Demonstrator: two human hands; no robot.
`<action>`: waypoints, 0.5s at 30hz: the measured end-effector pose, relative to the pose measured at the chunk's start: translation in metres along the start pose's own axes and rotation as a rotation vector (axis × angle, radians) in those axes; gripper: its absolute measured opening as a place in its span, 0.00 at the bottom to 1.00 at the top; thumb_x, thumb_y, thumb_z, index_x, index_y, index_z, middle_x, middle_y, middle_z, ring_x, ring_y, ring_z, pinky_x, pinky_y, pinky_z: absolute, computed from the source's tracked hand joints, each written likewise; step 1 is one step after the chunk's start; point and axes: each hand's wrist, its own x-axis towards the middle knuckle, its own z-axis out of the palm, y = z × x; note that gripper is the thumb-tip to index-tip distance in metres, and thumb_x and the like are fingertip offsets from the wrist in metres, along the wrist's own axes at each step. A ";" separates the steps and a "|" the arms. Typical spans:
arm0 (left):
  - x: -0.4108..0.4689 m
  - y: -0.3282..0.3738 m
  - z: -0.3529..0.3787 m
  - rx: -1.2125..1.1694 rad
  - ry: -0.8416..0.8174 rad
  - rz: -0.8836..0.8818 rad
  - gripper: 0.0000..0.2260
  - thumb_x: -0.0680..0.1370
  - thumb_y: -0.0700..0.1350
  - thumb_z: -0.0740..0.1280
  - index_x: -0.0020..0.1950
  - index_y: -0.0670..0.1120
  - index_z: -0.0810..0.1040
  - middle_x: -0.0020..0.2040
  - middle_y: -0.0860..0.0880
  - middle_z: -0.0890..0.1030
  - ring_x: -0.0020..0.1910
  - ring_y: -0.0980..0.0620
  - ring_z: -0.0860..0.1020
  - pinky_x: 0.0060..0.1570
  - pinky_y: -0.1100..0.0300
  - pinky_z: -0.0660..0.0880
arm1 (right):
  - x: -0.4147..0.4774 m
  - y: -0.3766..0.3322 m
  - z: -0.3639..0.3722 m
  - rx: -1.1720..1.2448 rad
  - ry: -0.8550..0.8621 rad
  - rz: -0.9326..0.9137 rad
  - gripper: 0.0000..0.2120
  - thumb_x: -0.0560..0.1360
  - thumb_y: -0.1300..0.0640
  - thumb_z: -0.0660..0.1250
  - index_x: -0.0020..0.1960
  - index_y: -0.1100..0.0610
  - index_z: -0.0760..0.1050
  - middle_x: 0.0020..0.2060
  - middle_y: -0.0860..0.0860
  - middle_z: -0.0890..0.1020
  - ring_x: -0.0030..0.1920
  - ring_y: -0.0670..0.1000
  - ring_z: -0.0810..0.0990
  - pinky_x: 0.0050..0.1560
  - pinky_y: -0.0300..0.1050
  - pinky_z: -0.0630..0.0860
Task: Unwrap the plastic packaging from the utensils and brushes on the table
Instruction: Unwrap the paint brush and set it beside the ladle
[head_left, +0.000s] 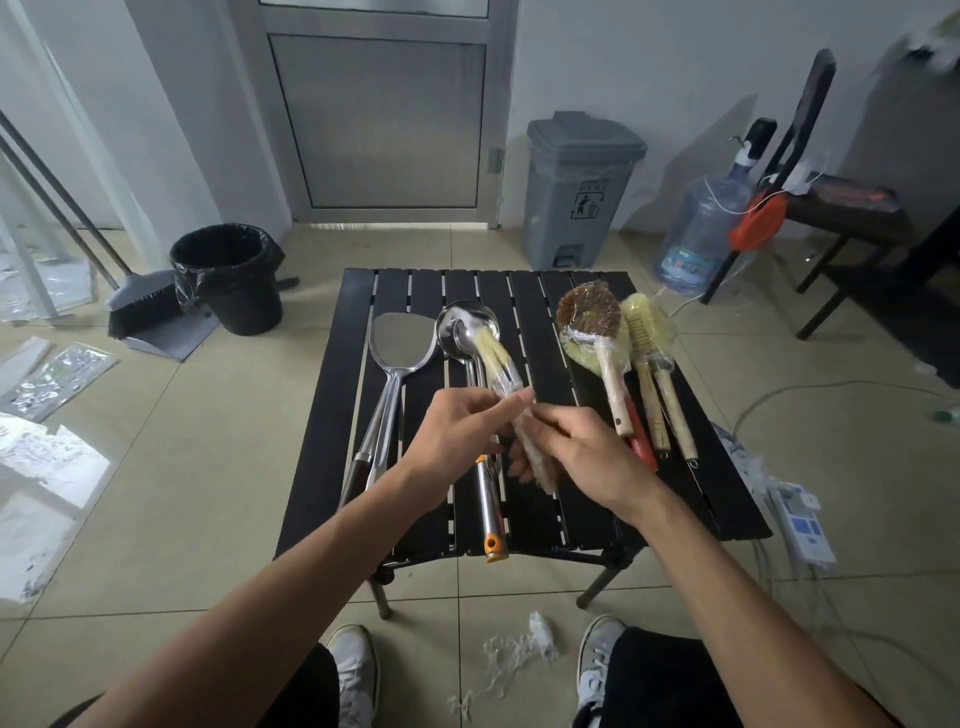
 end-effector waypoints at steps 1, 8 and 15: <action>0.000 0.000 -0.001 0.014 0.001 0.010 0.21 0.81 0.55 0.71 0.47 0.36 0.84 0.45 0.35 0.85 0.48 0.34 0.85 0.55 0.38 0.82 | 0.000 0.000 0.001 -0.073 0.014 -0.018 0.15 0.86 0.47 0.58 0.65 0.50 0.79 0.43 0.52 0.87 0.46 0.51 0.88 0.53 0.51 0.84; 0.007 -0.002 -0.011 0.240 -0.001 0.056 0.18 0.80 0.58 0.72 0.46 0.43 0.86 0.44 0.40 0.86 0.48 0.38 0.85 0.54 0.33 0.79 | 0.000 0.003 0.004 -0.418 0.087 -0.088 0.15 0.86 0.48 0.58 0.63 0.53 0.79 0.39 0.53 0.86 0.38 0.56 0.86 0.41 0.59 0.82; 0.009 -0.004 -0.012 0.345 -0.056 0.126 0.19 0.83 0.55 0.68 0.50 0.39 0.83 0.45 0.35 0.84 0.47 0.32 0.83 0.50 0.33 0.80 | 0.004 0.000 0.012 -0.565 0.150 -0.078 0.14 0.86 0.49 0.59 0.58 0.59 0.77 0.37 0.50 0.84 0.32 0.48 0.84 0.33 0.51 0.81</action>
